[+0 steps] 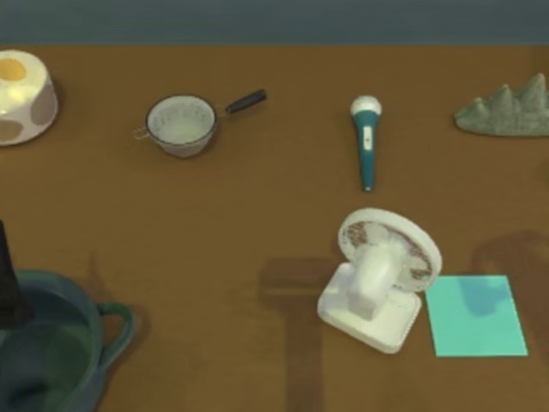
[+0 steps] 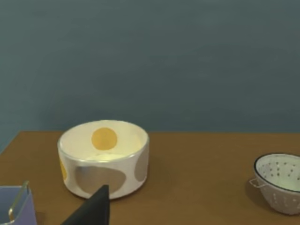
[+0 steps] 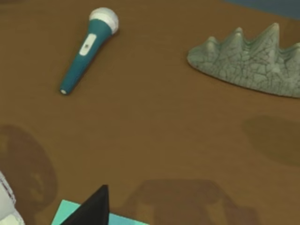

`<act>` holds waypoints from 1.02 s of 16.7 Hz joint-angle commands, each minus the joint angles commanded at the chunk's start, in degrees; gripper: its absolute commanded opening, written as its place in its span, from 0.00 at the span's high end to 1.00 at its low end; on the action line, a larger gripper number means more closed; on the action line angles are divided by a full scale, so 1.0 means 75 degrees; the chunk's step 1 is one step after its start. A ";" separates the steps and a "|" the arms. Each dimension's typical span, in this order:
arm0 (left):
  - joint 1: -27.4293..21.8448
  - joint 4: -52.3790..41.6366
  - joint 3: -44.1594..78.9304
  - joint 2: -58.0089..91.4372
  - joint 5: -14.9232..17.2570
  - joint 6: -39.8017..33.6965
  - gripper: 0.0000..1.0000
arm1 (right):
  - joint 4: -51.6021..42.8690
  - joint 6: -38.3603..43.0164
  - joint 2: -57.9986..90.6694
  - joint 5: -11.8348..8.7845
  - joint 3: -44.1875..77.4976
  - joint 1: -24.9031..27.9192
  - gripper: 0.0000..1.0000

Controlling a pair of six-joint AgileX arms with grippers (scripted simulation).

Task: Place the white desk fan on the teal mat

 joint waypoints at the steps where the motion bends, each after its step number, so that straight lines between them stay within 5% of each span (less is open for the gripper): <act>1: 0.0000 0.0000 0.0000 0.0000 0.0000 0.0000 0.00 | -0.0490 -0.0148 0.0765 0.0000 0.0700 0.0221 0.00; 10: 0.0000 0.0000 0.0000 0.0000 0.0000 0.0000 0.00 | -0.4758 -0.1478 0.7587 -0.0041 0.7011 0.2196 0.00; 17: 0.0000 0.0000 0.0000 0.0000 0.0000 0.0000 0.00 | -0.6985 -0.2140 1.0604 -0.0021 0.9570 0.3117 0.00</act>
